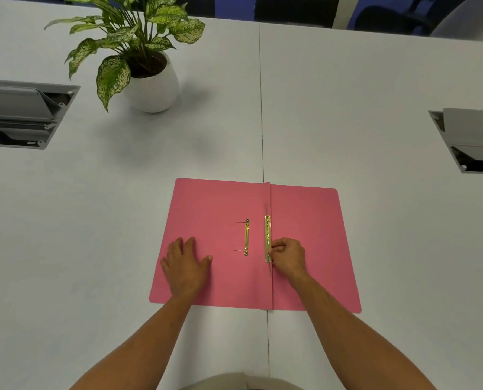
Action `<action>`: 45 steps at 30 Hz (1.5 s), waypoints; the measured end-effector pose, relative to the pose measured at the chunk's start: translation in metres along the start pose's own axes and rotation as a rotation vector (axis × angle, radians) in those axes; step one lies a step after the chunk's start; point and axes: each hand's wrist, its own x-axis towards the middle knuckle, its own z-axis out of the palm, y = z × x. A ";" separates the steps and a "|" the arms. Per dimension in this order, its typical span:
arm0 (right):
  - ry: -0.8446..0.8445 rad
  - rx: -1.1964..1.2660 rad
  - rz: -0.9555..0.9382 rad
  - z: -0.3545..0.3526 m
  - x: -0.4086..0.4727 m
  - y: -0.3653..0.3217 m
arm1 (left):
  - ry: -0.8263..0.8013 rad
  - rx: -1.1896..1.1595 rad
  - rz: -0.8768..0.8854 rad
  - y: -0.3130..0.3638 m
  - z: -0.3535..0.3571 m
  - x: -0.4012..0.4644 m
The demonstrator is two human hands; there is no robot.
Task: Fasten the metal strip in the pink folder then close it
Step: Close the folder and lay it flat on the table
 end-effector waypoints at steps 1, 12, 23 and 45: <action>0.010 0.003 0.005 -0.004 0.002 0.004 | 0.014 -0.011 -0.042 -0.001 -0.002 0.001; 0.070 -0.032 -0.052 -0.020 0.006 0.007 | 0.019 -0.401 -0.432 0.002 -0.033 0.030; 0.040 -0.042 -0.090 -0.009 0.013 -0.007 | -0.085 -0.700 -0.201 0.035 -0.111 0.063; -0.507 0.916 -0.125 -0.102 0.002 -0.072 | -0.670 -0.618 0.194 0.093 -0.059 -0.010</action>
